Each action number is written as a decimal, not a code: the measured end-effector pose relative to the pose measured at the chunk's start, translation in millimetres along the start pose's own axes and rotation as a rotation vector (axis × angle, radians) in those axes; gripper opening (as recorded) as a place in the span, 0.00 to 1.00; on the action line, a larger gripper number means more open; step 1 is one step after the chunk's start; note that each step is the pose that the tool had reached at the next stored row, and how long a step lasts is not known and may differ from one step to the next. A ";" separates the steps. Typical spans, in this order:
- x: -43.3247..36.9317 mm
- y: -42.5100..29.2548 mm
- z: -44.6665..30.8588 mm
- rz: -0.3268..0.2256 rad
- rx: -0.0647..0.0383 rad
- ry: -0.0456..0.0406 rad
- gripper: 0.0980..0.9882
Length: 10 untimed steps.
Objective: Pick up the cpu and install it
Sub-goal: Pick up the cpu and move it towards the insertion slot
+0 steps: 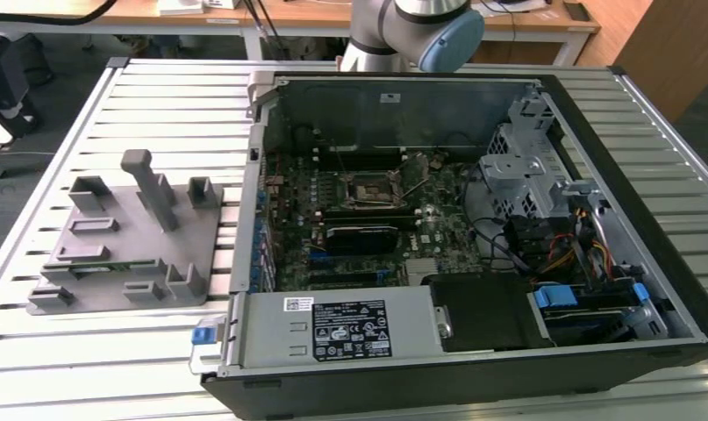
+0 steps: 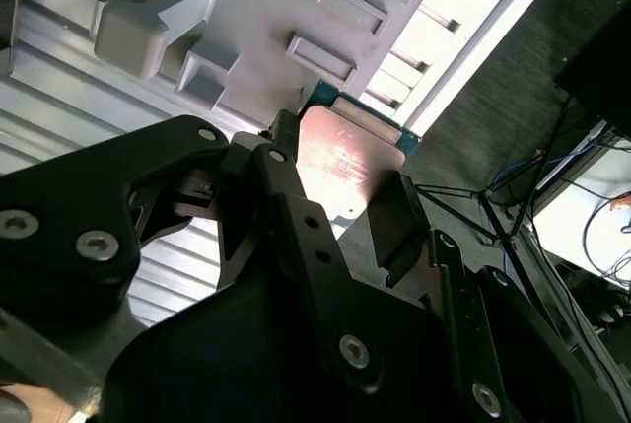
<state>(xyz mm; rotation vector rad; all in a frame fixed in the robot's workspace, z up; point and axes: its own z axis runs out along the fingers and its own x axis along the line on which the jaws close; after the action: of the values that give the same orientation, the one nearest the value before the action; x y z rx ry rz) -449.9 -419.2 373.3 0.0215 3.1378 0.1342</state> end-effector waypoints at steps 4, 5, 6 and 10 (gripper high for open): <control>0.0 0.7 -6.6 0.000 0.000 -0.0003 0.48; 0.0 0.9 -8.5 0.000 0.000 -0.0004 0.48; 0.0 1.2 -10.0 0.000 0.000 -0.0005 0.48; 0.0 1.6 -14.6 0.000 0.000 -0.0007 0.48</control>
<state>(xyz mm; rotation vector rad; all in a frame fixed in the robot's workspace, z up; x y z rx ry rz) -449.9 -418.8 388.1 0.0214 3.1371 0.1341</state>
